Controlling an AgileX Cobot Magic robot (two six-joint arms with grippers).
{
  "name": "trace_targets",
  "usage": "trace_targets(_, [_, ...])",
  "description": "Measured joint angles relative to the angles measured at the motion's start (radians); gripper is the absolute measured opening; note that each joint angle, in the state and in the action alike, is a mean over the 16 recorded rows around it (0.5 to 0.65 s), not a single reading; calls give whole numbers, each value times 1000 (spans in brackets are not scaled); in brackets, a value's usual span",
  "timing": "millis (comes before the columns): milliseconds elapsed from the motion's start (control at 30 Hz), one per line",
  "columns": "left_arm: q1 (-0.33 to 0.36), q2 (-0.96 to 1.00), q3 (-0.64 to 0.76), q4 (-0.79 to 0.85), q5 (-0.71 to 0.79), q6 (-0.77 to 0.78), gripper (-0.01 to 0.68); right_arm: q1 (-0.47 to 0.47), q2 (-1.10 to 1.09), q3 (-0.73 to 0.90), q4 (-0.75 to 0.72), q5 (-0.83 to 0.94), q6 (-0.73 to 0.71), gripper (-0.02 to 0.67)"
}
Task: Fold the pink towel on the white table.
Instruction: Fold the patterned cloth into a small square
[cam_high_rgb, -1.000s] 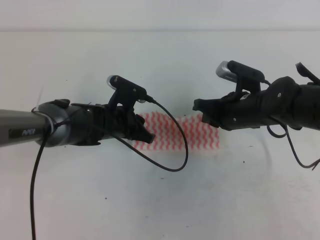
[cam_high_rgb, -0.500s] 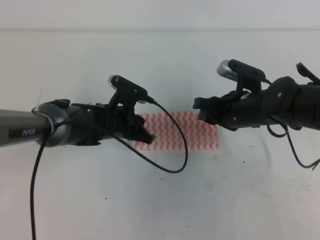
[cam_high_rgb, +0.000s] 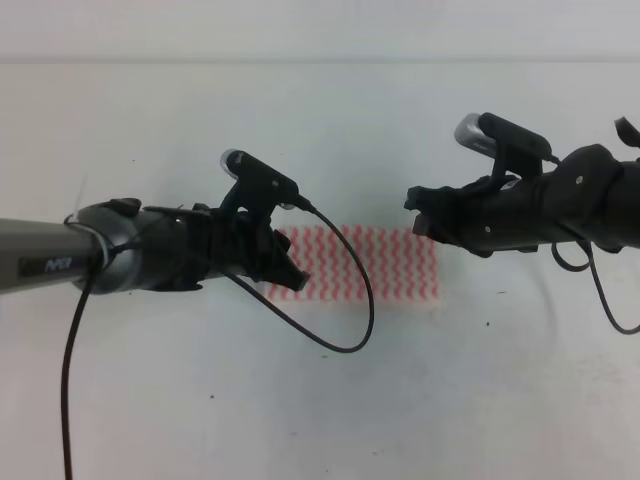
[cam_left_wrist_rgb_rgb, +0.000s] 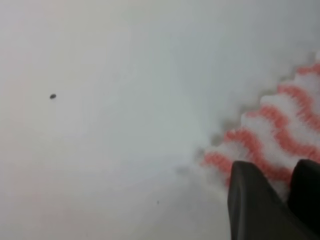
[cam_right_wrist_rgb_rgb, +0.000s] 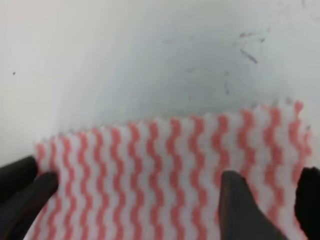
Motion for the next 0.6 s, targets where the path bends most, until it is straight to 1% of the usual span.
trace_targets(133, [0,-17,-3,0,9,16,162,-10,-4,-2,0,29,0,238])
trace_targets(300, [0,-49,-7,0,22,17,161,-13,-7,-11,-3,86,0,216])
trace_targets(467, [0,-85,-6,1,33,-29,161,-12,-8,-26,-9,157,-1,162])
trace_targets(600, [0,-106,6,1,52,-78,160,-9,-7,-38,-21,210,-2,102])
